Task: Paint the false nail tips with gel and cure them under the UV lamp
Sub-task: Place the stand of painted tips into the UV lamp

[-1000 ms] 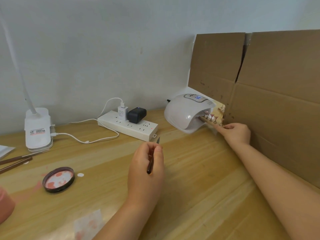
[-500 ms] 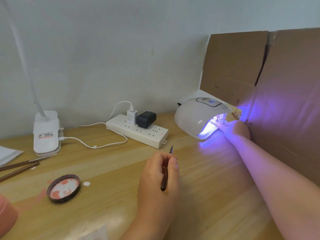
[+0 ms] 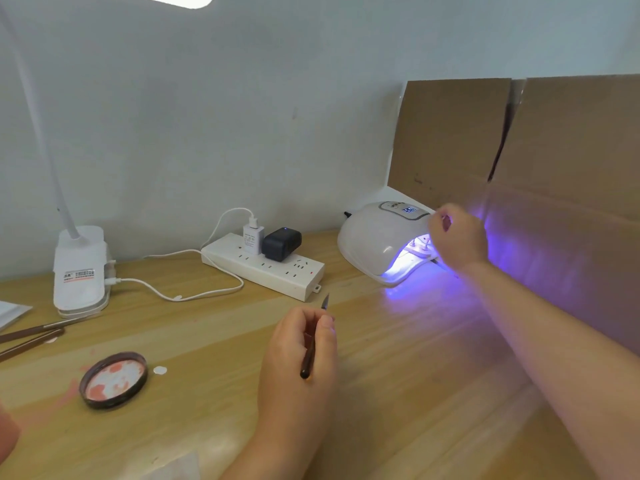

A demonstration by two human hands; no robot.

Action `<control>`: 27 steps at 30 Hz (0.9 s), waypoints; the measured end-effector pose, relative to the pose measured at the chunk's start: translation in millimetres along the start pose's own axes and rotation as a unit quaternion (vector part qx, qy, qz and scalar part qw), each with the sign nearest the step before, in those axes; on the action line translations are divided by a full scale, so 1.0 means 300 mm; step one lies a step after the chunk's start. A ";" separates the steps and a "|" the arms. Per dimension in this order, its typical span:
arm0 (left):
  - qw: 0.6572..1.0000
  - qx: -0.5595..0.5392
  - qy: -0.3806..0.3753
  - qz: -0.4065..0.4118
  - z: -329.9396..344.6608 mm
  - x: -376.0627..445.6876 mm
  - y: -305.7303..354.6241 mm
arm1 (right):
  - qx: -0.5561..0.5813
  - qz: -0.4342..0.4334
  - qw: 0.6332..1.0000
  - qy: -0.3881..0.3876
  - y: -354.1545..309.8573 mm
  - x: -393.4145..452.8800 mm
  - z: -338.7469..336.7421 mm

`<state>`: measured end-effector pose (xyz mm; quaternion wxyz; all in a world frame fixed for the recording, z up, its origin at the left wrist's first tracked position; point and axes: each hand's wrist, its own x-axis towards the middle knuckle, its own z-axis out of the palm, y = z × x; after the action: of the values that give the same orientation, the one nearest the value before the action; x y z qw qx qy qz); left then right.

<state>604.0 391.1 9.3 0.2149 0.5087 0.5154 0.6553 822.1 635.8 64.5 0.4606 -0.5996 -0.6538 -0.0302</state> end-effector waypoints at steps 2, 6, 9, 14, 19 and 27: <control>1.000 -0.005 0.004 -0.001 0.001 0.002 -0.002 | -0.034 -0.022 0.998 -0.054 -0.069 0.035 0.025; 1.000 -0.025 0.000 -0.008 0.005 0.001 -0.002 | -0.193 0.010 0.965 -0.178 -0.132 0.108 0.068; 1.000 -0.024 -0.002 -0.008 0.002 0.000 -0.002 | -0.241 -0.016 0.942 -0.235 -0.149 0.133 0.065; 1.000 -0.023 -0.006 -0.014 0.001 -0.002 -0.005 | -0.210 -0.006 0.941 -0.267 -0.152 0.175 0.055; 1.000 -0.014 -0.002 -0.008 0.000 0.007 -0.015 | -0.153 0.024 0.948 -0.277 -0.153 0.145 0.036; 0.999 0.019 0.027 -0.007 0.010 0.019 -0.026 | 0.030 0.032 0.980 -0.192 -0.311 -0.251 -0.086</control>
<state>602.6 400.2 4.6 0.1959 0.4909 0.5369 0.6575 750.2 537.4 79.1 0.3455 -0.6007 -0.7109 0.1201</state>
